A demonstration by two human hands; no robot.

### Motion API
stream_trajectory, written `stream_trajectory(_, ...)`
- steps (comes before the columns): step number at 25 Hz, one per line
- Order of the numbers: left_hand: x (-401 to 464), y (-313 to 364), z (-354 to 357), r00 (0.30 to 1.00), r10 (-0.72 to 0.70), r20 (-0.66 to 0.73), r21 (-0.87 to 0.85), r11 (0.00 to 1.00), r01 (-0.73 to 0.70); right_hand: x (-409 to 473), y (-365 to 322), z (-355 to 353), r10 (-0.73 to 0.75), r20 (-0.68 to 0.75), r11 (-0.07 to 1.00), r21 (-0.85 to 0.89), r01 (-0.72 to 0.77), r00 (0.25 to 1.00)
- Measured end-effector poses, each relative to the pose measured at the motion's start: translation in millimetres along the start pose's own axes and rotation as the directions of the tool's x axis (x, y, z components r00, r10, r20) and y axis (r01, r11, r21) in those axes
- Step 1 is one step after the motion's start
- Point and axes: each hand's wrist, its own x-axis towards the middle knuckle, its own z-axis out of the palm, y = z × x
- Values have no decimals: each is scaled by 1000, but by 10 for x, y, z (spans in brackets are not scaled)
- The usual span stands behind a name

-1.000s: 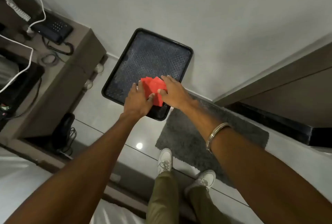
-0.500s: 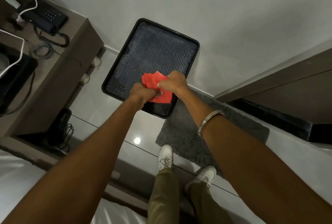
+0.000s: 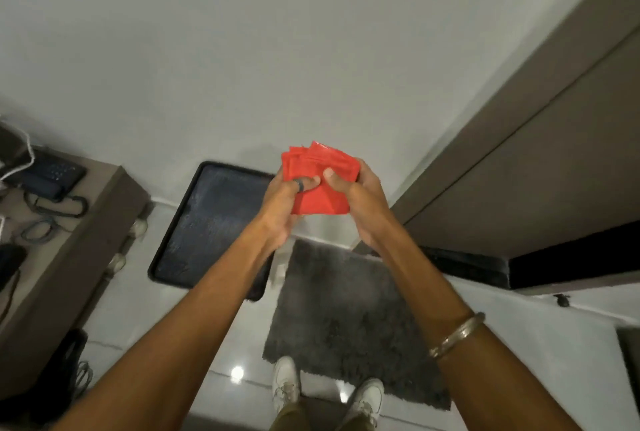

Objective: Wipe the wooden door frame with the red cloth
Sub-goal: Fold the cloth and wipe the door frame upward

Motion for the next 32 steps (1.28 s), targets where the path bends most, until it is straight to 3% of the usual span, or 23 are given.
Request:
stream_trajectory(3,-86,449,871,991,105,78,78,991,-111,-195,-699,-515,-190,-127,982,-31,188,973)
stream_trajectory(7,-229,854,1750,936,289,202,235,913,-333,-383,-1385,-1212,-344,-276,939,-89,333,897)
stream_trajectory(10,-268,1177,2292,865,418,279,378,780,-499,-409,-1781,-1627,-414,-384,905,-74,419,825)
stream_trajectory(14,-256,1748,2934,725,587,361,476,553,-684,-247,-2383,-1950,-526,-530,819,-105,564,665)
stream_trajectory(16,-220,1963,3170,630,677,381,548,384,-743,-167,-2563,-1973,-587,-635,752,-196,630,502)
stream_trajectory(19,-189,2050,3301,549,744,381,656,202,-728,-47,-2568,-1877,-711,-696,588,-508,629,102)
stream_trajectory(22,-180,2013,3251,469,793,388,704,74,-707,127,-2452,-1885,-851,-481,363,-830,425,-213)
stream_trajectory(25,-152,2070,3208,397,824,405,728,-27,-685,212,-2439,-2049,-877,-294,245,-954,173,-379)
stream_trajectory(27,-166,2138,3245,388,820,421,752,-77,-654,264,-2401,-2122,-909,-133,80,-986,149,-394)
stream_trajectory(29,-187,2204,3236,348,799,490,735,-164,-658,369,-2351,-2140,-952,-11,-51,-980,193,-306)
stream_trajectory(32,-150,2381,3118,118,759,640,602,-401,-690,533,-2259,-2158,-986,37,-82,-959,273,-165)
